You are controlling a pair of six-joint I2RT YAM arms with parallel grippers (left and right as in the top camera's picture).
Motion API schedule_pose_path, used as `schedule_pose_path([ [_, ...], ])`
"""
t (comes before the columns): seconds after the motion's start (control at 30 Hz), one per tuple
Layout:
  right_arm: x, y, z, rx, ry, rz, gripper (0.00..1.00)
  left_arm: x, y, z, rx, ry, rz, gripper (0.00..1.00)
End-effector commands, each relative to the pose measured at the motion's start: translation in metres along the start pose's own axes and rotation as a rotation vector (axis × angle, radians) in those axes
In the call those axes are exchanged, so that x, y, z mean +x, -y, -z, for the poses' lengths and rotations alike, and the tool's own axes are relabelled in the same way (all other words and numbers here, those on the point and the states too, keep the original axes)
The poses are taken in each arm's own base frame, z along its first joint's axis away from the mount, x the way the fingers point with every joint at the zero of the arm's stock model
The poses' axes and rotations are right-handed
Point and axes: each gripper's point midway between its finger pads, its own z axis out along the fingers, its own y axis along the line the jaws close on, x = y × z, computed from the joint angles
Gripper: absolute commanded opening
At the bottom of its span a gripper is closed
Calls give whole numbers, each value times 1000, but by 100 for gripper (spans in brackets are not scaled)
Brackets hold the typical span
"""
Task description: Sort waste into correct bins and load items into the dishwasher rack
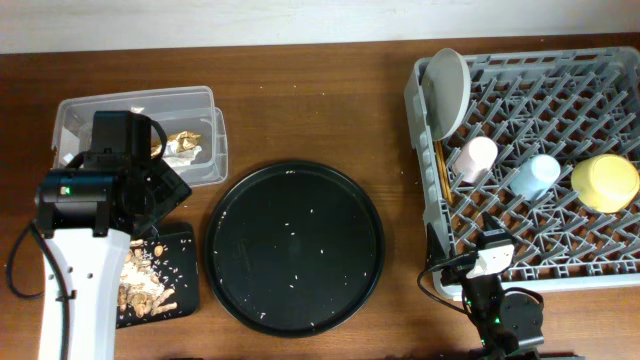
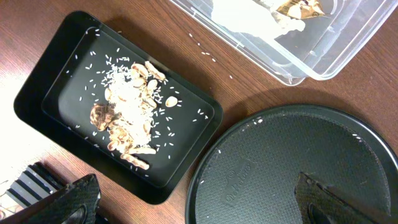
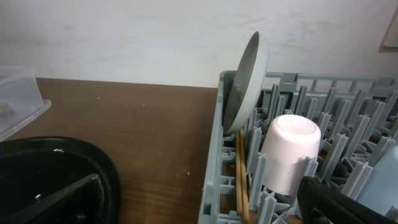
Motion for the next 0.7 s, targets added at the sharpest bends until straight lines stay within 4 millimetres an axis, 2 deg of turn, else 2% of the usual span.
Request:
schedule_pose_path([
  [0.0,2,5,0,24,-4,6,98,-5,0,4,8,17,22,99],
  [0.2,2,5,0,24,-4,6,98,2,-6,5,-12,-7,13,99],
  [0.27,3,5,0,24,-5,6,98,12,-10,7,-16,-47,6,99],
  [0.37,2,5,0,24,-4,6,98,31,-28,9,-77,-112,-18,99],
  [0.47,2,5,0,24,-4,6,98,40,-33,4,-77,-118,-19,99],
  [0.5,2,5,0,24,-4,6,98,43,-32,0,-59,-112,-23,99],
  [0.67,2,5,0,24,-4,6,98,55,6,-25,229,-22,-217,99],
])
